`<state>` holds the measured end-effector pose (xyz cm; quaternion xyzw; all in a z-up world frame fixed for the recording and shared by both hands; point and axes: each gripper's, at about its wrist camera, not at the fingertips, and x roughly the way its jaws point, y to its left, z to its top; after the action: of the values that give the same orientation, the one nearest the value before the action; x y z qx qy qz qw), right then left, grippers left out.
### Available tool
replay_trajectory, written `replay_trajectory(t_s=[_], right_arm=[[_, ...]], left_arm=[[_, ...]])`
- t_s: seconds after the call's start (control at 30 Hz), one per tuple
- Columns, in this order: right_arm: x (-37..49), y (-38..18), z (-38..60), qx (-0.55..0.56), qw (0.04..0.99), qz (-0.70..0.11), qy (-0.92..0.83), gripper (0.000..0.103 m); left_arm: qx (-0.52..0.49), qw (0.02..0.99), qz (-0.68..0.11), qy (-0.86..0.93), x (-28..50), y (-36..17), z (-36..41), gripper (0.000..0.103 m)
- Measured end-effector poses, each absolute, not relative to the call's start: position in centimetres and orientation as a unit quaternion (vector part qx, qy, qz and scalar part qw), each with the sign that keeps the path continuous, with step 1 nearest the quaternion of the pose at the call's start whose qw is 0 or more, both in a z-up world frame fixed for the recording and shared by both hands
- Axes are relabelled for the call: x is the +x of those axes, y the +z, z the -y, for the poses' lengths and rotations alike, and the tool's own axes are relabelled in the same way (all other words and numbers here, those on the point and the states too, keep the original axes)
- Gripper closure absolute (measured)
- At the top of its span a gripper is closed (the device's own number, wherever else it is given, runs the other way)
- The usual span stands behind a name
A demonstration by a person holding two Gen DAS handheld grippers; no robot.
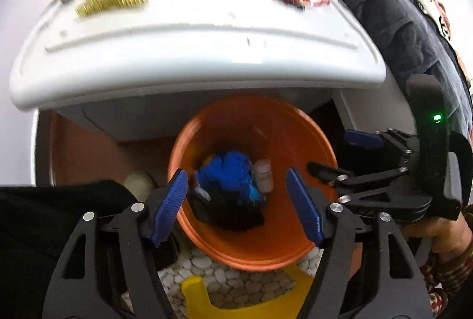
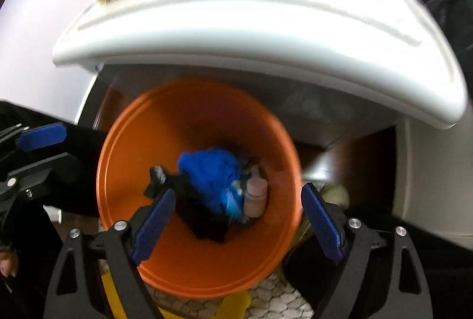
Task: Collect trash
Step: 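Lower both tools over the orange bin and open them to drop socks and jar, then grasp the yellow hair clip with the left tool, then grasp the green-capped lotion bottle with the right tool while the left tool holds the clip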
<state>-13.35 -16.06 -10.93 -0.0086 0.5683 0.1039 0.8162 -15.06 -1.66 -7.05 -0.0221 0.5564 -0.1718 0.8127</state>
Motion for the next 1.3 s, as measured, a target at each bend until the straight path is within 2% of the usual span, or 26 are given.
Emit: replay_trajectory(t_s=[0.07, 0.13, 0.2, 0.3, 0.37, 0.47, 0.57, 0.7, 0.87, 0.93, 1.0, 1.13, 1.3], right_arm=[[-12.7, -8.7, 16.6, -0.011, 0.840, -0.534, 0.098, 0.017], [-11.9, -6.4, 17.0, -0.010, 0.854, -0.509, 0.108, 0.015], [-10.3, -3.7, 16.9, -0.010, 0.868, -0.483, 0.119, 0.015], [-7.8, 0.1, 16.2, -0.009, 0.886, -0.440, 0.147, 0.009], [-5.8, 1.8, 15.9, -0.003, 0.896, -0.417, 0.154, 0.008], [-3.6, 2.6, 15.1, 0.009, 0.908, -0.390, 0.155, 0.008], [-3.2, 1.2, 14.9, 0.009, 0.910, -0.385, 0.154, 0.008], [-3.2, -1.2, 14.4, -0.010, 0.903, -0.402, 0.152, 0.008], [-3.2, -1.7, 14.3, -0.026, 0.902, -0.402, 0.156, 0.008], [-3.2, -1.6, 14.4, -0.024, 0.902, -0.401, 0.158, 0.008], [-3.2, -1.5, 14.4, -0.021, 0.903, -0.399, 0.161, 0.008], [-3.2, -1.3, 14.3, -0.023, 0.903, -0.396, 0.163, 0.008], [-2.3, -1.1, 14.4, -0.025, 0.899, -0.401, 0.174, 0.008]], left_arm=[[-0.020, 0.839, -0.519, -0.162, -14.5, -5.3, 0.9, 0.035], [-0.034, 0.863, -0.480, -0.151, -13.1, -3.3, -0.7, 0.027], [-0.055, 0.884, -0.450, -0.115, -10.7, -1.4, -3.1, 0.025], [-0.095, 0.889, -0.442, -0.076, -7.0, -0.1, -5.9, 0.024], [-0.112, 0.890, -0.440, -0.045, -3.8, -0.1, -7.2, 0.024], [-0.100, 0.895, -0.435, -0.026, -0.7, -0.8, -7.2, 0.024], [-0.066, 0.894, -0.442, -0.024, 1.8, -1.9, -6.3, 0.025], [-0.015, 0.889, -0.458, -0.011, 4.2, -3.7, -5.4, 0.032], [-0.014, 0.873, -0.488, -0.008, 6.4, -6.2, -5.6, 0.045], [-0.008, 0.870, -0.494, -0.006, 6.6, -6.8, -5.5, 0.056], [-0.001, 0.867, -0.498, -0.004, 6.7, -7.4, -5.3, 0.076], [-0.013, 0.877, -0.480, -0.004, 5.4, -6.6, -5.4, 0.076], [-0.021, 0.896, -0.442, -0.034, 2.9, -3.2, -4.8, 0.076]])
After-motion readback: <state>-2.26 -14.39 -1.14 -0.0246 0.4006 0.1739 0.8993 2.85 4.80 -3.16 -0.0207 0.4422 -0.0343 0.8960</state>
